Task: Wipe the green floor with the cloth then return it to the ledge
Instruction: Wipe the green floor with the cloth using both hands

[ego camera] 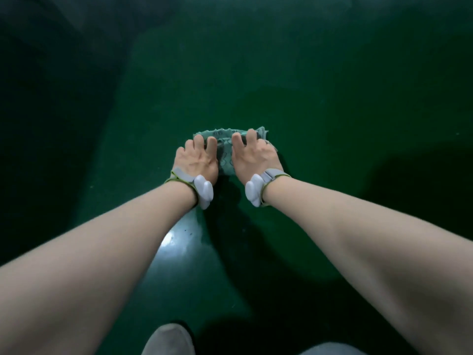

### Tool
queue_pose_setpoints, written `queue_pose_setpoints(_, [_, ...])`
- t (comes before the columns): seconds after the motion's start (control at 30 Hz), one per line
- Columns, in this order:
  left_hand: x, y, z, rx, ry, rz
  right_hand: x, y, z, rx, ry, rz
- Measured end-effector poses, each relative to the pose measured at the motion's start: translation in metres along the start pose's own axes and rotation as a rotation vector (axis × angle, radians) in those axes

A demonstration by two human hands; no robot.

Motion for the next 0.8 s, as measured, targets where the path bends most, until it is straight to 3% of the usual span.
queue_pose_setpoints(0.2, [-0.078, -0.02, 0.04, -0.145, -0.227, -0.031, -0.09, -0.004, -0.002, 0.01, 0.012, -0.126])
queue_pose_setpoints(0.4, [-0.121, -0.031, 0.05, -0.15, -0.218, -0.062, -0.142, -0.001, -0.005, 0.051, 0.012, -0.163])
queue_pose_setpoints(0.63, [-0.122, -0.035, 0.056, -0.078, -0.236, -0.067, -0.152, 0.004, 0.003, -0.007, -0.077, -0.161])
queue_pose_setpoints(0.8, [-0.073, -0.039, 0.049, -0.11, -0.275, -0.043, -0.11, -0.011, 0.013, -0.026, -0.15, -0.081])
Point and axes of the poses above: each hand's wrist, its own x-axis away from the middle knuckle, its own z-axis out of the back of the hand, y = z × x, the point moved 4 cm from there along -x, towards the middle knuckle, and after that the axes turned 1 degree about z, right-handed, at the moved point
